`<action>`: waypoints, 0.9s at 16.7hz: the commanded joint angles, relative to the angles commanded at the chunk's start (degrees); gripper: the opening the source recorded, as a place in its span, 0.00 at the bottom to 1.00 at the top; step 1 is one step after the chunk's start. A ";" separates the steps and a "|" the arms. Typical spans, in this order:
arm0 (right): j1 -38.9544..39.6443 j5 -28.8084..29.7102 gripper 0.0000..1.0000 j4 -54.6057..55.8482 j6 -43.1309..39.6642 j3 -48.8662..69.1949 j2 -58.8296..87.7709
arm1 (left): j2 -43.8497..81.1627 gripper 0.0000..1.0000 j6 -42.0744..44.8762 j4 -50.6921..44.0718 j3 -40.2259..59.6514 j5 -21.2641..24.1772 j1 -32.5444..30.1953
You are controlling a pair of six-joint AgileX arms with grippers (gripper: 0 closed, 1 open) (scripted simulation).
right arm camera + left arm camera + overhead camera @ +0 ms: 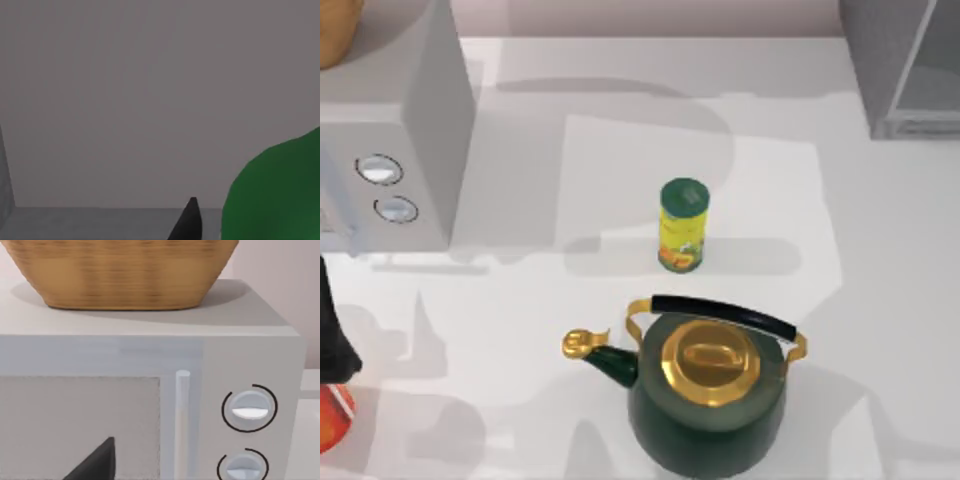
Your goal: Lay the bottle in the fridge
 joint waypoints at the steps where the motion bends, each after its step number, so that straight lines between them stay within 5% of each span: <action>1: 0.00 0.00 0.08 0.00 0.00 0.00 0.00 | 0.00 1.00 0.00 0.00 0.00 0.00 0.00; 13: 0.00 0.00 0.98 0.00 0.00 0.00 0.00 | 0.00 1.00 0.00 0.00 0.00 0.00 0.00; 15: 0.00 0.00 1.00 0.00 0.00 0.00 0.00 | 0.00 1.00 0.00 0.00 0.00 0.00 0.00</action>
